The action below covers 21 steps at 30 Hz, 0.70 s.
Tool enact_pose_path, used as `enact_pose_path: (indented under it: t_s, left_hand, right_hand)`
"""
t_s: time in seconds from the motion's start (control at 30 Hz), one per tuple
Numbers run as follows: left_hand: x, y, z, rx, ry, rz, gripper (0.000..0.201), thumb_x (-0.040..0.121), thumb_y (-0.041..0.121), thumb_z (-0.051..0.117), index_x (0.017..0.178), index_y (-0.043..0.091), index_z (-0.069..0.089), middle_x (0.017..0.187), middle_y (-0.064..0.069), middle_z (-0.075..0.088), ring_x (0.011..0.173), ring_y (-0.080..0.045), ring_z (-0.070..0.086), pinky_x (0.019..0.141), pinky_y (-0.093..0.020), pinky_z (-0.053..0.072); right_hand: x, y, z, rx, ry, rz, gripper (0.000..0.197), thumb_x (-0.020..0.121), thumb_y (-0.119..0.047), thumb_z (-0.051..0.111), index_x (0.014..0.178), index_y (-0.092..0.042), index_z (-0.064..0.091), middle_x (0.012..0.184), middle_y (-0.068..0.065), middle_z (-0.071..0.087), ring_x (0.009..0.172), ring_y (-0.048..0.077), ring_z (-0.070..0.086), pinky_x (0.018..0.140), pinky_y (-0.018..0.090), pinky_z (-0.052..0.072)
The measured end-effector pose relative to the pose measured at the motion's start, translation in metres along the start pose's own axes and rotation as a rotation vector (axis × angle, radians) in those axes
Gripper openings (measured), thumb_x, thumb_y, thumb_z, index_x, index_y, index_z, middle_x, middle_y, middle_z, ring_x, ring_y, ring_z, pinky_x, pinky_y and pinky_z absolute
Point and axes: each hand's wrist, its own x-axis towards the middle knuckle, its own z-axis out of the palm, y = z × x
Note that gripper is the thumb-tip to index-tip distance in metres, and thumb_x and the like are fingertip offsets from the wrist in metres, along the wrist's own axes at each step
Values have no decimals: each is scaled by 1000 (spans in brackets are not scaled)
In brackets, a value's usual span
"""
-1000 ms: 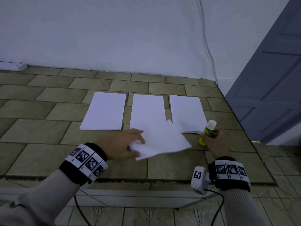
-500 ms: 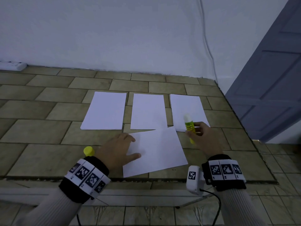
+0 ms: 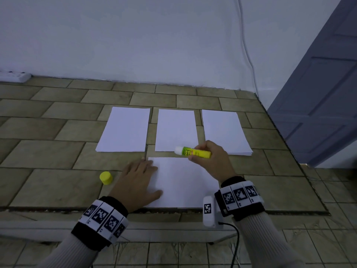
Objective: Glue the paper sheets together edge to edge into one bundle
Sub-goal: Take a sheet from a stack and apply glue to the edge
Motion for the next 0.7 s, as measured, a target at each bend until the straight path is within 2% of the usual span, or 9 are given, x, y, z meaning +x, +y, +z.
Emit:
enact_pose_path:
  t_s: [0.07,0.17,0.2,0.27,0.33,0.47,0.57,0.63,0.7]
  left_hand:
    - [-2,-3,5,-7,-5,-4,81,74,72,36,131,18,56,143,-8,50,134,-29,44,108,-54,37]
    - [-4,-4,13,-4,20,-10,79,77,71,35,134,19,53,147,-10,45,136,-30,42,108,-56,35]
    - [-5,-4,15,-8,40,-9,79,78,71,35,135,20,52,148,-9,44,138,-30,39,109,-56,33]
    - [-6,-3,19,-25,64,-8,79,80,71,32,138,21,49,152,-8,38,142,-29,33,112,-55,27]
    - [-7,-3,23,-45,78,-8,81,81,71,29,142,20,44,156,-8,31,146,-28,25,115,-55,21]
    - [-9,-5,32,-63,97,7,84,85,72,20,149,20,35,161,-5,20,149,-24,13,119,-54,11]
    - [-10,-6,37,-70,115,14,84,87,72,18,150,19,34,162,-5,17,150,-23,10,119,-54,9]
    - [-10,-6,39,-66,122,15,83,89,73,16,149,18,36,161,-6,19,149,-23,12,118,-55,11]
    - [-10,-6,42,-61,126,15,82,91,72,14,146,17,39,159,-8,24,148,-25,17,117,-57,14]
  right_hand:
    - [3,-8,7,9,2,-17,23,73,-26,82,87,-17,64,80,-4,65,67,5,56,58,16,45]
    - [8,-21,22,60,8,-22,23,72,-22,82,86,-13,66,73,-6,63,64,5,56,54,12,45]
    - [10,-25,28,76,-3,-26,22,72,-20,82,85,-11,67,74,-5,64,66,8,59,58,16,49]
    - [15,-30,39,95,-43,-32,21,71,-17,82,83,-8,67,78,0,70,74,16,66,72,31,57]
    - [19,-34,49,48,-91,-45,21,71,-17,81,83,-6,68,83,6,72,80,21,68,77,39,56]
    - [22,-43,67,-157,-154,-130,24,74,-22,78,88,-6,67,92,9,65,82,19,61,77,29,49]
    - [22,-48,78,-230,-199,-179,25,78,-19,75,93,-7,60,94,6,55,84,20,58,74,26,44]
    - [22,-51,83,-271,-209,-212,24,80,-17,73,97,-7,59,95,7,55,85,21,56,73,27,42]
    - [22,-55,87,-303,-219,-238,24,81,-17,71,99,-5,58,98,12,57,88,27,57,76,34,46]
